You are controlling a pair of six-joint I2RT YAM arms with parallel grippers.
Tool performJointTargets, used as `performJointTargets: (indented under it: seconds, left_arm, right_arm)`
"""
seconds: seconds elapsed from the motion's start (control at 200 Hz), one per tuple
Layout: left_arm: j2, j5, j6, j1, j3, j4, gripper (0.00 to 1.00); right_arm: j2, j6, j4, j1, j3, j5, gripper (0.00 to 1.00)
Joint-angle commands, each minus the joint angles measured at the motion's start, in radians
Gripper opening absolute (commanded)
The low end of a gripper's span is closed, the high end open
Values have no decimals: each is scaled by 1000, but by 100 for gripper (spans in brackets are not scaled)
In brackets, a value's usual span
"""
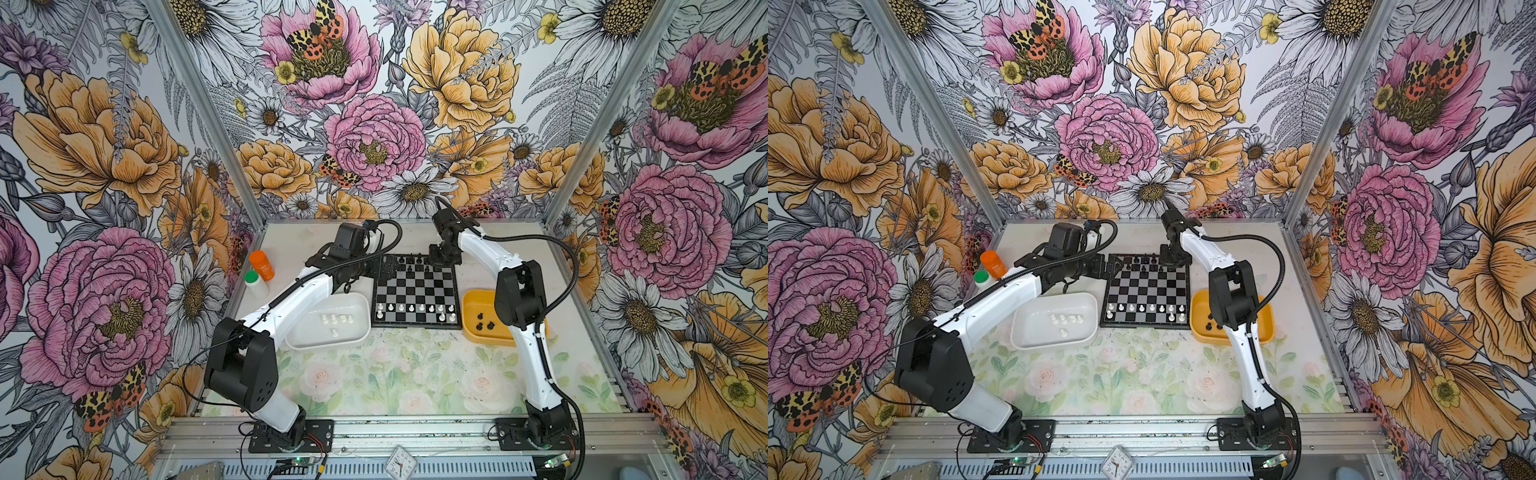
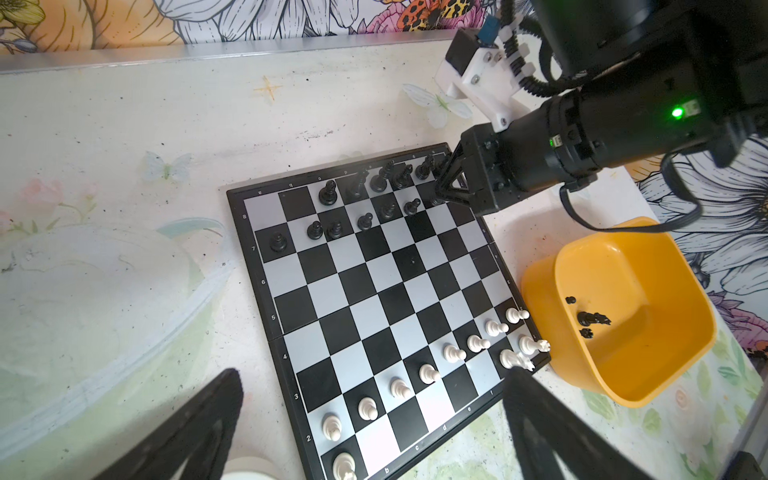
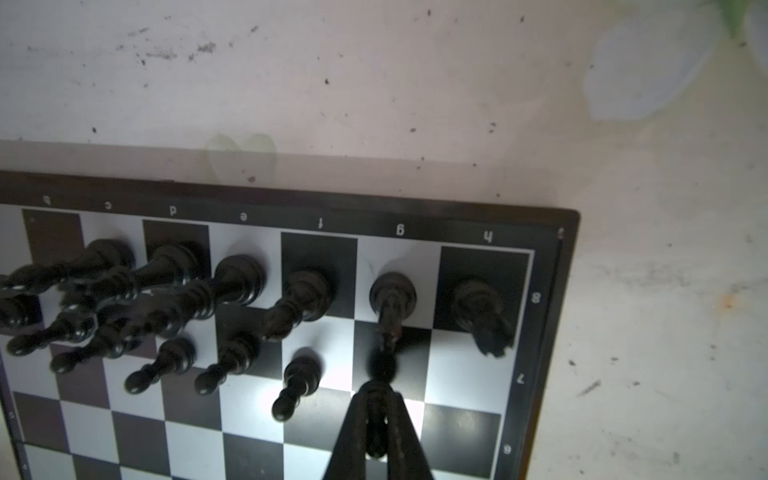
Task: Set up the chess pieces on the board
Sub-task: 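Lower the black piece onto the far rank and open the right gripper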
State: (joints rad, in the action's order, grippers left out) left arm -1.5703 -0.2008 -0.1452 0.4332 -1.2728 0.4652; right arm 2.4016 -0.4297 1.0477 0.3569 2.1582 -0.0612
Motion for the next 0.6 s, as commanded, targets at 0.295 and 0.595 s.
performJointTargets:
  seconds: [0.295,0.595]
  left_arm:
    - [30,-30,28,-27,6,1,99]
    - [26,-35,32,-36,2,1,99]
  right_arm:
    - [28,-14,13,7,47,20,15]
    - [32,-14,20,8,74,26,23]
